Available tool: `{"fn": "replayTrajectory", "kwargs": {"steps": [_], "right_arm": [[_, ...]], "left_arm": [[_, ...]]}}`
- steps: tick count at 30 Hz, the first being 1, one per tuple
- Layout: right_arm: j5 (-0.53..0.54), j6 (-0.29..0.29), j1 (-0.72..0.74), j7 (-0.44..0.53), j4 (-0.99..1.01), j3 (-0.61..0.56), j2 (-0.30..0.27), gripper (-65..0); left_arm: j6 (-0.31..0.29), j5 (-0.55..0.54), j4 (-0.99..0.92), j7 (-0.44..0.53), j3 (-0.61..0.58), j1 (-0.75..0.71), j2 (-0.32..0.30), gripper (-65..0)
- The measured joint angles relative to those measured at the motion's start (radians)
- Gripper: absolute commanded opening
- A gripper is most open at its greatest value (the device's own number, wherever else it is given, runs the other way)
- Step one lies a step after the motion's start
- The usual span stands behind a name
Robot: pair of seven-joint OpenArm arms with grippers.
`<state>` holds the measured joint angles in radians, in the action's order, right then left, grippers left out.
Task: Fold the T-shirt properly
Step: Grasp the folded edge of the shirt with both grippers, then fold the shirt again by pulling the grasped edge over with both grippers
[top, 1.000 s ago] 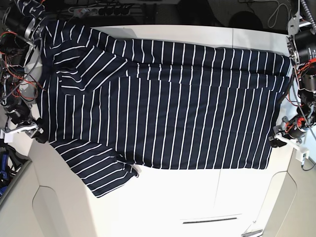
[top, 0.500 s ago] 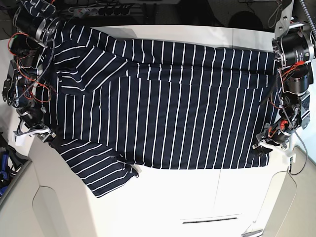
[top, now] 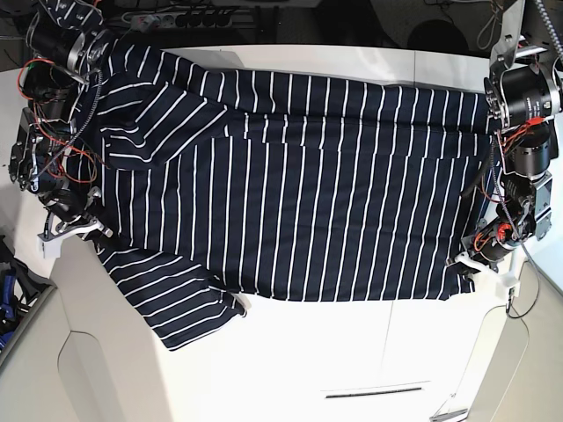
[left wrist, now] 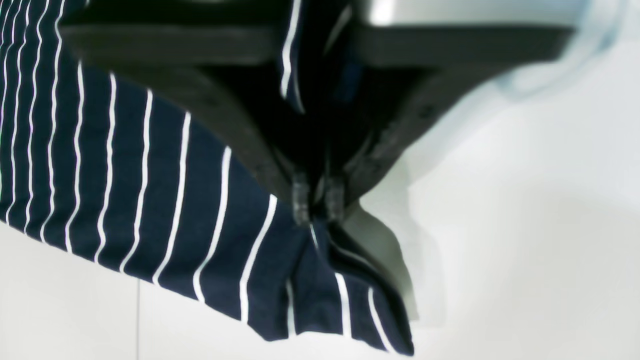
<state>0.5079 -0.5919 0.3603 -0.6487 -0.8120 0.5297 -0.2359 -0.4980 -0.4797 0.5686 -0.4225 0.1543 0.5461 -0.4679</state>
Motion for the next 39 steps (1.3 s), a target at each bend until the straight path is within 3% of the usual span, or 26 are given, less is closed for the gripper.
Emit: {"fn": "replayTrajectory", "kwargs": {"steps": [2,6,10,15,19,25,32,39], "right_arm": [[0.015,0.0,0.0,-0.043,-0.017,0.0,0.0,-65.0],[0.039,0.008,-0.008,-0.157,-0.085,0.0,0.0,-65.0],[0.068,0.008,-0.016,-0.255,-0.183,-0.002,0.0,-65.0],[0.17,0.008,-0.032,-0.337,-0.301,-0.002,-0.002,-65.0],[0.211,0.01,-0.119,-0.365,-0.396,-0.004,-0.001,-65.0],[0.286,0.006,-0.232,-0.409,-0.561,-0.004,-0.005,-65.0],[0.34,-0.001,-0.371,-0.431,-0.703,-0.004,-0.072,-65.0],[0.354,-0.004,-0.466,-0.454,-0.772,0.02,-0.09,-65.0]], "left_arm": [[-0.009,0.0,0.0,-0.016,0.0,0.006,-0.003,-65.0],[-0.094,0.004,0.0,-0.077,0.0,0.029,-0.032,-65.0],[-0.183,-0.06,0.04,-0.188,0.0,0.03,-0.068,-65.0],[-0.186,-0.262,0.132,-0.392,-0.001,0.014,-0.115,-65.0],[-0.189,-0.365,0.251,-0.475,-0.003,-0.06,-0.15,-65.0],[-0.191,-0.426,0.474,-0.51,-0.004,-0.233,-0.222,-65.0],[-0.192,-0.526,0.731,-0.521,-0.007,-0.419,-0.309,-65.0],[-0.194,-0.523,0.782,-0.568,-0.007,-0.505,-0.325,-65.0]]}}
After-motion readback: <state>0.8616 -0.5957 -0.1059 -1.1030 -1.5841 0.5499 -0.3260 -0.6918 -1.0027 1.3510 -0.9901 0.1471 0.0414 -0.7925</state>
